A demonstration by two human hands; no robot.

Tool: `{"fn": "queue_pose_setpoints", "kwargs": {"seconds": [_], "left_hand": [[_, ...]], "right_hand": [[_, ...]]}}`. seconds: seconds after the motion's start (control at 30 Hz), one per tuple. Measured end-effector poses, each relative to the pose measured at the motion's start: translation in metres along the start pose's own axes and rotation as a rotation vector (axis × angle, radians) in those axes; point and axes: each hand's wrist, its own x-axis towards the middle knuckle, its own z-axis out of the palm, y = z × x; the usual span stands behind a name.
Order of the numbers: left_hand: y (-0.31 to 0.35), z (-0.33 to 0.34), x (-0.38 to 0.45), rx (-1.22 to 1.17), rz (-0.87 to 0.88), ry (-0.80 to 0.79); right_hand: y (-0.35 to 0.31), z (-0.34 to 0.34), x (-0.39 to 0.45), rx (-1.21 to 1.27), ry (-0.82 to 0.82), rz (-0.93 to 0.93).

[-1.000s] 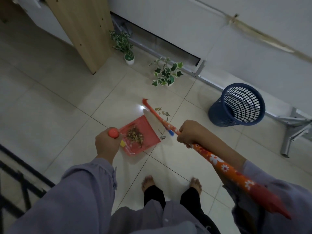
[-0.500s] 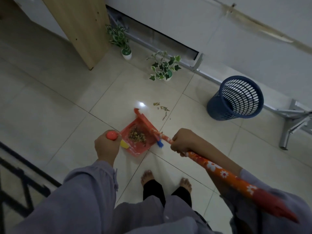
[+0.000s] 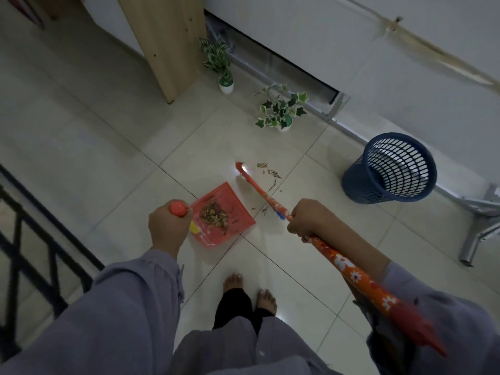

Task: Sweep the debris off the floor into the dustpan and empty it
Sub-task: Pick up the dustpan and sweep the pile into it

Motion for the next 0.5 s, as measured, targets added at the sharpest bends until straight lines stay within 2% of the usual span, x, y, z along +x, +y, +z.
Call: {"fn": "queue_pose_setpoints", "kwargs": {"seconds": [0.23,0.37,0.5], "left_hand": [[-0.022,0.017,-0.021,-0.003,-0.046,-0.045],[-0.031,0.016,-0.018,0.01,-0.046,-0.065],[-0.039,0.01,-0.013,-0.015,-0.031,-0.065]], "right_hand": [[-0.009,0.046,-0.006,-0.038,-0.085,-0.085],[-0.018,0.055,-0.012,0.086,-0.161,-0.088],[-0.018,0.042,-0.019,0.112,-0.121,-0.079]]}}
